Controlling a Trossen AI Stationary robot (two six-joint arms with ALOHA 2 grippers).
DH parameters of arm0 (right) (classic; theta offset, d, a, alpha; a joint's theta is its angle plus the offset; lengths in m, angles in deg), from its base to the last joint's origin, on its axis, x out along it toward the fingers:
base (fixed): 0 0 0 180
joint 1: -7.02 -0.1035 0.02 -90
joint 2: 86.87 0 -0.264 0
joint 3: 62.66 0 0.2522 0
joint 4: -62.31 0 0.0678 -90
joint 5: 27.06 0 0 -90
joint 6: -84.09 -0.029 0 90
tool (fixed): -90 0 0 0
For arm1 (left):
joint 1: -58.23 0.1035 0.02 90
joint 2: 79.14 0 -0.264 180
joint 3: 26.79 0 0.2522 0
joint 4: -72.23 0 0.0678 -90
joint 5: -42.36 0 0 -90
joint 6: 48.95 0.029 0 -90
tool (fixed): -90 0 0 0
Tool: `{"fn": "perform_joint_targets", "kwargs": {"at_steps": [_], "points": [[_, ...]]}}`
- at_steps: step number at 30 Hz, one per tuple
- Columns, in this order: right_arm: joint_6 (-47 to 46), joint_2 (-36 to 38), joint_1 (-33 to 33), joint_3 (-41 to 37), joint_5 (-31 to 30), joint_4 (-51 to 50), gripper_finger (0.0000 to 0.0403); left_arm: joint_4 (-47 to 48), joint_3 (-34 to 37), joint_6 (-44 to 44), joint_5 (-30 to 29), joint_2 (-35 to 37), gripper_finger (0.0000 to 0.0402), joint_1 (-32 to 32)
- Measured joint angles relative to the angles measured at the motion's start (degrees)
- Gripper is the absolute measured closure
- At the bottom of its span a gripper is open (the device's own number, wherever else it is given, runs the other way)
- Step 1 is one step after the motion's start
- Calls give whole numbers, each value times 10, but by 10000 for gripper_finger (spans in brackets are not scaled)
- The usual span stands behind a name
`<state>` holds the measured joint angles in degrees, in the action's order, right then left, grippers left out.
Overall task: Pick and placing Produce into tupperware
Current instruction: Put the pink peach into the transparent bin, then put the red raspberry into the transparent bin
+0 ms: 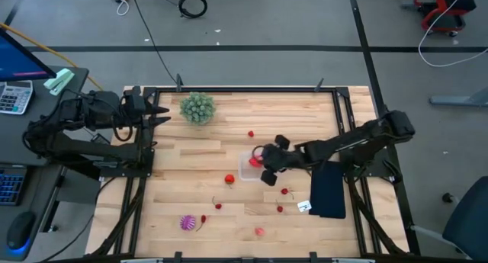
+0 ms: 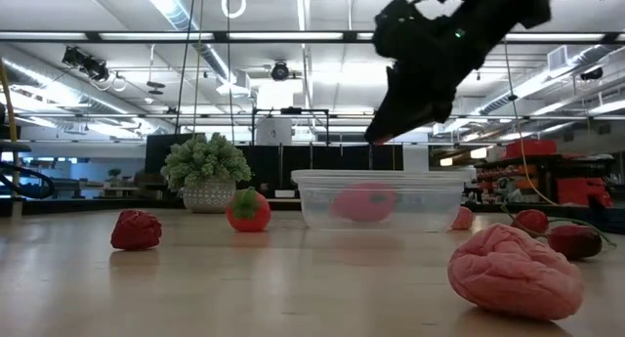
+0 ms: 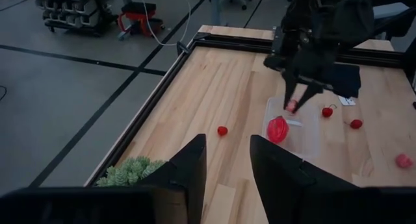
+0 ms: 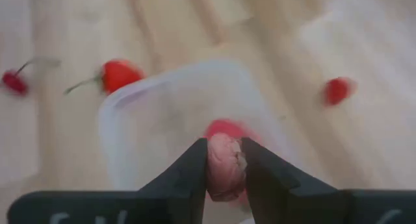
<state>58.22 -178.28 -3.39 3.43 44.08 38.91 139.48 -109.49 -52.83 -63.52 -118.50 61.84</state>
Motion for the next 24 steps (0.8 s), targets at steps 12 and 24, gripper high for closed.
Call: {"fn": "perform_joint_targets", "kwargs": {"at_steps": [12, 24], "points": [[-38, -77, 35, 53, 137, -42, 279, 5, 0, 0, 0, 0, 279, 0], [-20, -72, 43, 53, 148, -38, 229, 16, 0, 0, 0, 0, 275, 0]]}}
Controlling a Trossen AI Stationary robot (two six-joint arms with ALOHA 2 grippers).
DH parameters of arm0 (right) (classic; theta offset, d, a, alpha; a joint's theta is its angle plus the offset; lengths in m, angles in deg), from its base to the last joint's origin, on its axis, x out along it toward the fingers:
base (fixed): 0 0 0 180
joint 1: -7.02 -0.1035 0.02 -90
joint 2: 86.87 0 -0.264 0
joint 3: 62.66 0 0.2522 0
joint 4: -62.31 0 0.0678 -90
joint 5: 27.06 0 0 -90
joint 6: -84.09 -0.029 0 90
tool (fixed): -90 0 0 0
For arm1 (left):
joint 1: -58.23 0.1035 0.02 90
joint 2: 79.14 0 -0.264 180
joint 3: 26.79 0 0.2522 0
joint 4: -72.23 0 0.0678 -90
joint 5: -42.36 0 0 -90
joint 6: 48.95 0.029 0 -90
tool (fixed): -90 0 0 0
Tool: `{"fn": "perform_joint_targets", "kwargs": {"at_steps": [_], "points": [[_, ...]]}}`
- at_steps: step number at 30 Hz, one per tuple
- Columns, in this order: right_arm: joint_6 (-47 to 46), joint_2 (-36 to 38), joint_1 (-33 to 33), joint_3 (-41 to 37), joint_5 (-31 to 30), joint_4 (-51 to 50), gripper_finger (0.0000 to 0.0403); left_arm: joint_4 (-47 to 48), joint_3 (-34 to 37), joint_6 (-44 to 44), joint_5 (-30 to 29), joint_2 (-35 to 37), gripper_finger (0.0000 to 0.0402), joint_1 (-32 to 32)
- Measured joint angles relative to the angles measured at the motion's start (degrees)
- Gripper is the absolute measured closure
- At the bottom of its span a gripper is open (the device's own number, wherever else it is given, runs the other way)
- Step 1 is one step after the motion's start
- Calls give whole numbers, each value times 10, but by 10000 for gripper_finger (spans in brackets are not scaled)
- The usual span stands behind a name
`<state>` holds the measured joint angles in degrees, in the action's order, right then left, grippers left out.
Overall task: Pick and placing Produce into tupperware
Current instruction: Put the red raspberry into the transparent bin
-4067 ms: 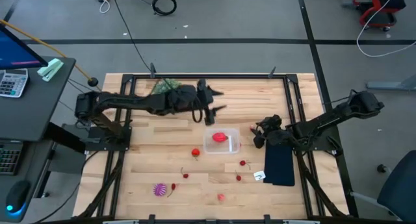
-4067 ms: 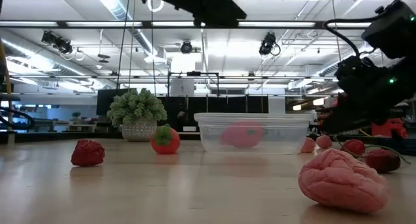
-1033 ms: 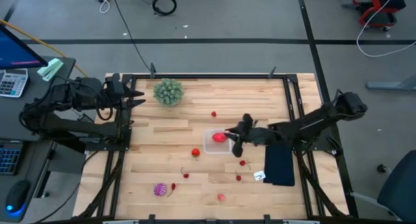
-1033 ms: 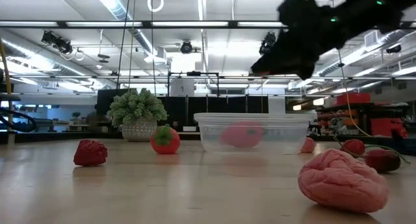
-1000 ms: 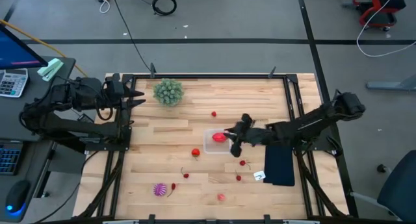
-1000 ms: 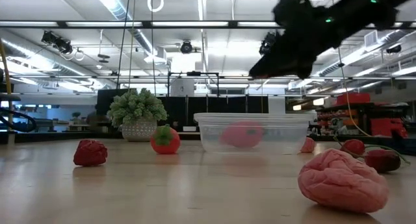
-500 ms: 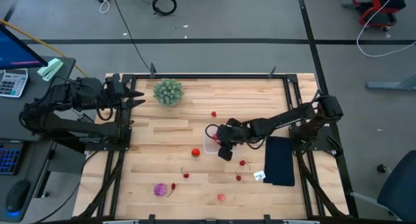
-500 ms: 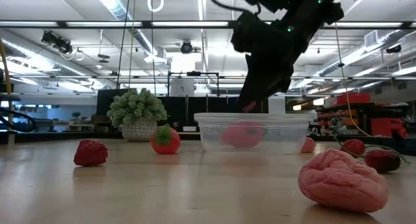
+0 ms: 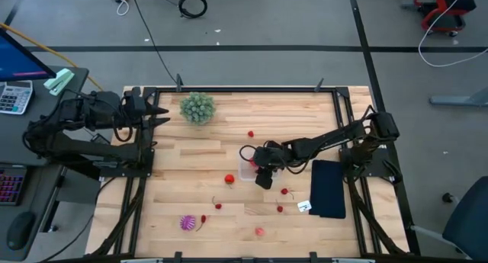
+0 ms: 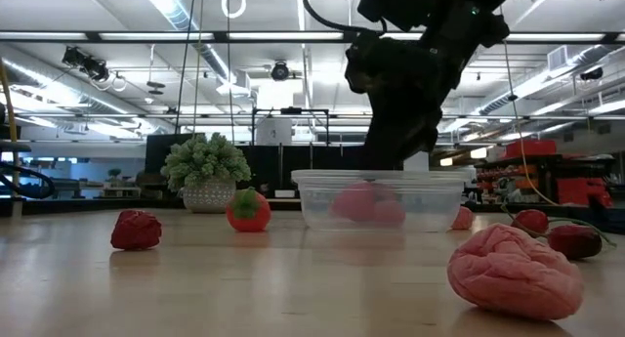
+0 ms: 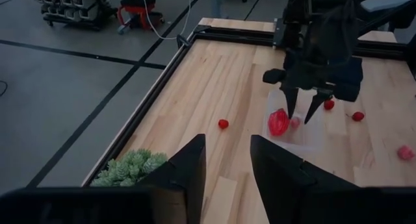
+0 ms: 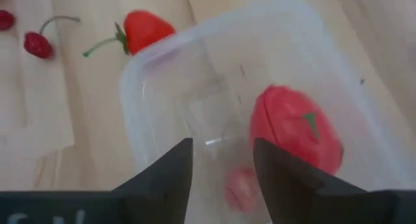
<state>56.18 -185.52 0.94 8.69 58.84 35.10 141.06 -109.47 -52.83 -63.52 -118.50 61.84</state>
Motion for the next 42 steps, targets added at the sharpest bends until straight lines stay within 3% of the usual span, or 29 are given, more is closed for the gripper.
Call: {"fn": "perform_joint_targets", "kwargs": {"at_steps": [9, 15, 21, 28, 33, 42], "points": [[95, 18, 48, 0, -121, 43, 222, 2, 0, 0, 0, 0, 276, 0], [82, 18, 137, 0, -117, 55, 220, 1, 0, 0, 0, 0, 277, 0], [79, 18, 216, 0, -38, 59, 222, 1, 0, 0, 0, 0, 282, 0], [93, 16, 201, 0, -24, 65, 220, 7, 0, 0, 0, 0, 276, 0], [132, -19, 178, 0, -30, 135, 219, 9, 0, 1, 0, 0, 282, 0], [105, -71, 205, 0, -57, 162, 219, 11, 0, 1, 0, 0, 279, 1]]}}
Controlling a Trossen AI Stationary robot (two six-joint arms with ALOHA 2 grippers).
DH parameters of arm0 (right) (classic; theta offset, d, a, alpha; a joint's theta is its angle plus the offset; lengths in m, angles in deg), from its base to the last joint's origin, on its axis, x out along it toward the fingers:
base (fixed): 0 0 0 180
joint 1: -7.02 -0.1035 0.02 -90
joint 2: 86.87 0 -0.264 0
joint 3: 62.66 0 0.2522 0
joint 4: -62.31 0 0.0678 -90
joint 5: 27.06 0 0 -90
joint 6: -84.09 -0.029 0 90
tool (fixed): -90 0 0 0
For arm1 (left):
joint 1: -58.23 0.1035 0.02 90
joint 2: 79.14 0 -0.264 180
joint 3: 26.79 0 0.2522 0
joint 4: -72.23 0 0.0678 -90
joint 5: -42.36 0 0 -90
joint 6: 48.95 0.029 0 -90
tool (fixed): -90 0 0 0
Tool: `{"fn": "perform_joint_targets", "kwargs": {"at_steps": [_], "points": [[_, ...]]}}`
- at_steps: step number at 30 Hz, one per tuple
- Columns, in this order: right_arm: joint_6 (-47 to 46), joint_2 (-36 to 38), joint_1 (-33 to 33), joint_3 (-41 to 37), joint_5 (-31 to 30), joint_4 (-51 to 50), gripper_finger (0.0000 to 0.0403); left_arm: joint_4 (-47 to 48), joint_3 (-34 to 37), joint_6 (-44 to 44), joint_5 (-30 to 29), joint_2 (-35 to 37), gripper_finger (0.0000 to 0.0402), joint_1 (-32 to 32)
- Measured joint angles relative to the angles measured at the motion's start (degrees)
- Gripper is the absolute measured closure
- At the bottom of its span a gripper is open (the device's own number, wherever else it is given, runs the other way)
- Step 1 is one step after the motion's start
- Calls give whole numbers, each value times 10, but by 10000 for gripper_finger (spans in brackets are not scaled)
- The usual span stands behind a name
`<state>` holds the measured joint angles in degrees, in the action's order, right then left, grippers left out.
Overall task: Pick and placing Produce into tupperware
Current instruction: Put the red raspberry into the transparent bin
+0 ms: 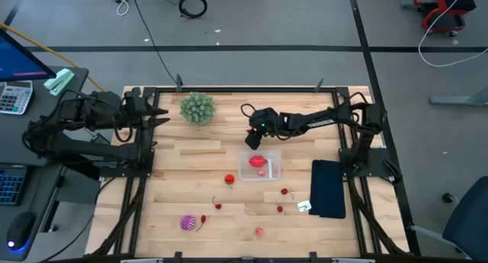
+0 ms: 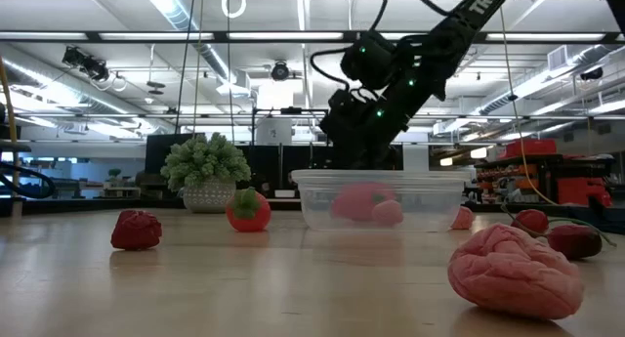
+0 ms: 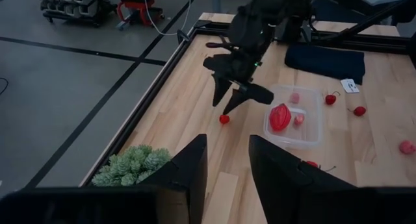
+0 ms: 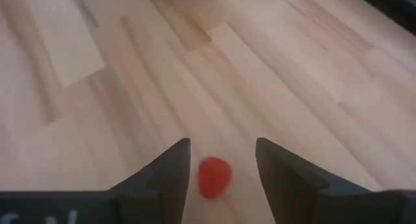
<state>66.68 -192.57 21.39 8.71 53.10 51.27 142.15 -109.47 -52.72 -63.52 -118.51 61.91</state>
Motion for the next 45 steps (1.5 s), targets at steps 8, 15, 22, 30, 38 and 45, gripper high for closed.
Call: {"fn": "perform_joint_targets", "kwargs": {"at_steps": [8, 15, 22, 30, 38, 45], "points": [[-23, -47, -7, 0, 10, 21, 219, 3, 0, 0, 0, 0, 286, 0], [-18, -68, -12, 0, 7, 22, 221, 4, 0, 5, 0, 0, 282, 0], [-22, -80, -10, 2, 3, 31, 236, 4, 0, 6, 0, 0, 284, 0], [-21, -56, -6, -1, 17, 21, 289, 4, 0, 4, 0, 0, 288, 0], [-26, -53, 2, -1, 15, 29, 299, 4, 0, 3, 0, 0, 284, 0], [-25, 0, -10, -1, 13, 28, 289, 4, 0, -1, 0, 0, 291, 0]]}}
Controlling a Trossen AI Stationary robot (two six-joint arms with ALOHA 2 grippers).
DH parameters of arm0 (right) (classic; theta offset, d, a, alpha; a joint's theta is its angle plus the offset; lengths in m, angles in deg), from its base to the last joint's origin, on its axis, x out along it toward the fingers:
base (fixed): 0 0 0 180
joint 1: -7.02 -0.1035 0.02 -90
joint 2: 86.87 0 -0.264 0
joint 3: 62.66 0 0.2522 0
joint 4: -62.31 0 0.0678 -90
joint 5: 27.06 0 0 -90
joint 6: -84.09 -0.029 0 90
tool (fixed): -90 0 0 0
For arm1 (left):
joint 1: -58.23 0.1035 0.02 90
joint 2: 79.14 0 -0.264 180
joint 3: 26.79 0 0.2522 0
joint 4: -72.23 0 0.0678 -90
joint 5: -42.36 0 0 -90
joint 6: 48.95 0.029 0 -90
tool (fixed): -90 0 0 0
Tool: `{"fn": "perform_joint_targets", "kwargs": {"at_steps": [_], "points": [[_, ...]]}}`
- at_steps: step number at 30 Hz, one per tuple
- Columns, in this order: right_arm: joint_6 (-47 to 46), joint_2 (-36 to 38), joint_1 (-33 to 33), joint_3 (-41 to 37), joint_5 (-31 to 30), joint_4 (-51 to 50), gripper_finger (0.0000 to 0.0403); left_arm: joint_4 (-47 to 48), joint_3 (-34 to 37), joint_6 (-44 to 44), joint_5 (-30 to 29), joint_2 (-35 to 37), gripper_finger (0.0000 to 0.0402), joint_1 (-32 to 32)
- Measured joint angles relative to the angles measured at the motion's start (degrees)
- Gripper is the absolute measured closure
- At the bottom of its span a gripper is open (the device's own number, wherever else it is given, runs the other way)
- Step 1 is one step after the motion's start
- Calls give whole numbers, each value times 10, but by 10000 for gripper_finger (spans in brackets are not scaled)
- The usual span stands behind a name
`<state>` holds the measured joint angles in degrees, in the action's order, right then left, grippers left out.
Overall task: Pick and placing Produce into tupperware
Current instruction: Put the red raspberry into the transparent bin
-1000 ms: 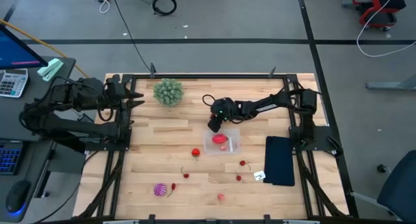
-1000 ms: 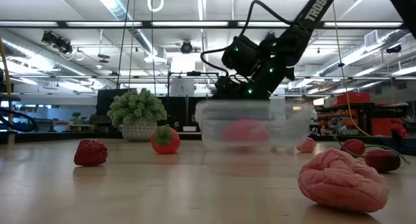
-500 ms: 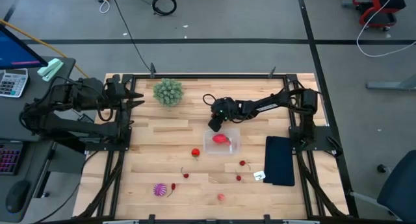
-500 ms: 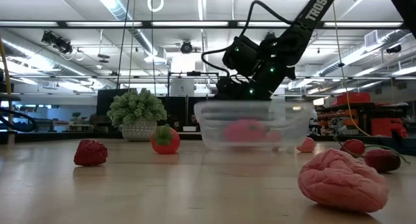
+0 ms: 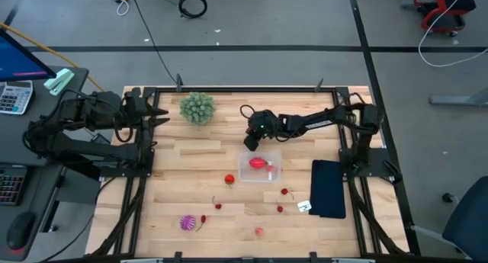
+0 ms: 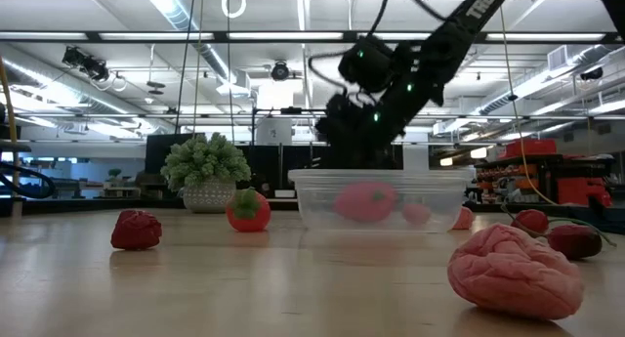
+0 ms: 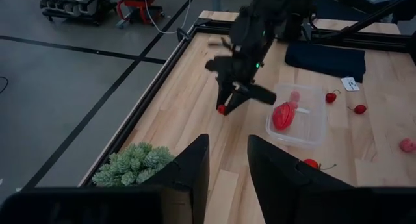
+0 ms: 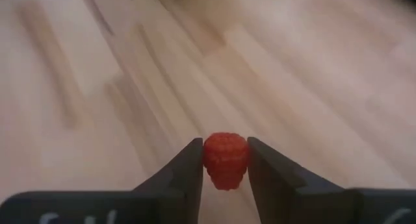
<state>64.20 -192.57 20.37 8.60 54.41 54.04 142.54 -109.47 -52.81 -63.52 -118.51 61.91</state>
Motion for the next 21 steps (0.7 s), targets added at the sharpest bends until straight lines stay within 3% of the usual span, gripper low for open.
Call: {"fn": "perform_joint_targets", "kwargs": {"at_steps": [4, 7, 12, 15, 21], "points": [[0, 66, -23, 0, 4, 1, 300, 0, 0, 0, 0, 0, 291, 0], [-13, 110, -52, 1, 48, -15, 301, 0, 0, -3, 0, 0, 288, 0], [-25, 132, -141, 1, 96, -65, 288, 11, 0, -31, 0, 0, 290, 0], [-26, 118, -199, 1, 74, -76, 287, 37, 0, -40, 0, 0, 293, 0], [-32, 97, -268, 1, -29, -114, 288, 87, 0, -64, 0, 0, 294, 0]]}}
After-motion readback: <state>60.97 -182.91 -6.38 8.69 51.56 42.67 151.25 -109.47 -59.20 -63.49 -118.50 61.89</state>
